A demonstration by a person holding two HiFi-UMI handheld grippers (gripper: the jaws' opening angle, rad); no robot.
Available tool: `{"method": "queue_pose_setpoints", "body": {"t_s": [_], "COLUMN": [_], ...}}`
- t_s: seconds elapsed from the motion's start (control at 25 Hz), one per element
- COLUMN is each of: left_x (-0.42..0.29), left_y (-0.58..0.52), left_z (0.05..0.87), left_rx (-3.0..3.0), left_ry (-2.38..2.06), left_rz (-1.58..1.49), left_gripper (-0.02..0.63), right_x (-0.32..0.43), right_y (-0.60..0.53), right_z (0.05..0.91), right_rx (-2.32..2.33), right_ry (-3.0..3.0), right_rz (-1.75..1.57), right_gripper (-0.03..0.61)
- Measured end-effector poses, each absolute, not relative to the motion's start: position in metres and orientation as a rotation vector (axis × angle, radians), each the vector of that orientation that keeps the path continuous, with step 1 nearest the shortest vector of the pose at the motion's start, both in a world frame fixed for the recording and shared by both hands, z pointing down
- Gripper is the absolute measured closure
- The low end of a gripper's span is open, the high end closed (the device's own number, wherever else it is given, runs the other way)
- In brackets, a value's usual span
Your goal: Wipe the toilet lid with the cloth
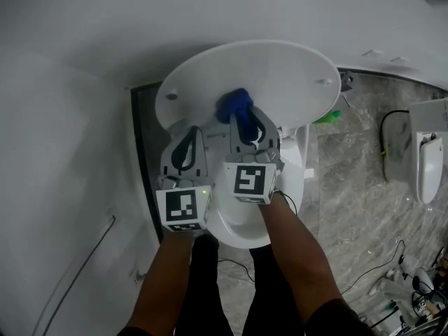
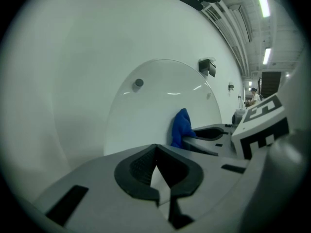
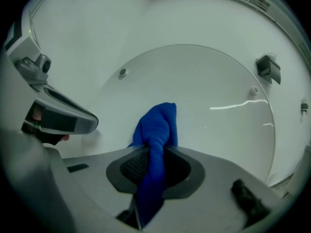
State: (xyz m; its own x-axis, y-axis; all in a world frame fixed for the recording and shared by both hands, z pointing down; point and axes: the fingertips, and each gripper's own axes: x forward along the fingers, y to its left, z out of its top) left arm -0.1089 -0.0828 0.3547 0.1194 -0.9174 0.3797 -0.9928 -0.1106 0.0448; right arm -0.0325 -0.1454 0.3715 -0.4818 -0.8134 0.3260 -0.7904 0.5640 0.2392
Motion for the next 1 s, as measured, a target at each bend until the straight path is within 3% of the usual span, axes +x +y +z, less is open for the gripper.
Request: {"method": "queue_pose_setpoints", "body": {"t_s": [0.6, 0.8, 1.0], "left_x": [-0.01, 0.004, -0.024], "left_y": [-0.114, -0.113, -0.093], "left_z": [0.373, 0.371, 0.385], "left_rx": [2.24, 2.241, 2.15], "left_ry": [-1.756, -1.744, -1.778], "left_rz": [0.348, 0.341, 0.317], "left_gripper": [0.606, 0.606, 0.606], "right_x": [0.12, 0.142, 0.124], "right_y": [-0.171, -0.165, -0.132], "right_z": [0.378, 0.375, 0.376], "right_rx": [1.58, 1.635, 1.59], "right_ry": [-2.165, -2.123, -2.219], "right_rz": [-0.117, -0.097, -0.021], "right_gripper": [0.511, 0.511, 0.511]}}
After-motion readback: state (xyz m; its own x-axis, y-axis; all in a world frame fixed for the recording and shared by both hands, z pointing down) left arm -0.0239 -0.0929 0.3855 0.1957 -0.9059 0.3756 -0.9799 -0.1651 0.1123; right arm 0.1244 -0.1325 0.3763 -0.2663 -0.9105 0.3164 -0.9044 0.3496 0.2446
